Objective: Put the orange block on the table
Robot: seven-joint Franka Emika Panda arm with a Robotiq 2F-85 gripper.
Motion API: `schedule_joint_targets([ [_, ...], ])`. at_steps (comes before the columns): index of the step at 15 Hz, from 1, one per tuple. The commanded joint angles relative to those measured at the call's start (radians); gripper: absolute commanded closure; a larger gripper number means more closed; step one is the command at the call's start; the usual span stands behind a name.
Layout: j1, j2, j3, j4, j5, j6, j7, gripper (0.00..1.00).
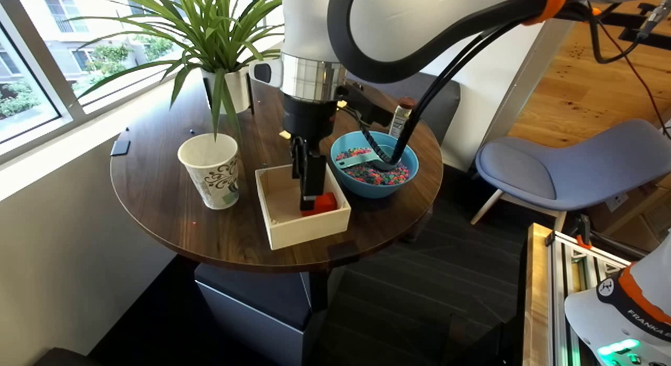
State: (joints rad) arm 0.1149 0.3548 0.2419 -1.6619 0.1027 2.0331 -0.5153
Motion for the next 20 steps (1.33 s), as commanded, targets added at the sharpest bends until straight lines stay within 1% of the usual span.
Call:
schedule_joint_targets([
  [1,0.007,0.038,-0.001,0.020,0.006,0.003,-0.002,0.00],
  [4,0.012,0.054,-0.005,0.011,-0.004,0.027,0.016,0.00],
  [10,0.021,0.052,0.002,-0.009,-0.019,0.029,0.008,0.00],
  [11,0.022,0.050,0.002,-0.013,-0.023,0.028,0.006,0.17],
  [15,0.036,0.043,-0.007,-0.030,-0.060,0.055,0.016,0.49],
  [16,0.041,0.043,-0.014,-0.033,-0.082,0.072,0.028,0.58],
  [17,0.049,0.043,-0.025,-0.037,-0.118,0.102,0.046,0.64],
  [18,0.053,0.045,-0.034,-0.037,-0.150,0.129,0.060,0.73],
  [19,0.062,0.044,-0.048,-0.042,-0.196,0.168,0.088,0.80],
  [20,0.061,0.047,-0.049,-0.041,-0.211,0.180,0.098,0.87],
])
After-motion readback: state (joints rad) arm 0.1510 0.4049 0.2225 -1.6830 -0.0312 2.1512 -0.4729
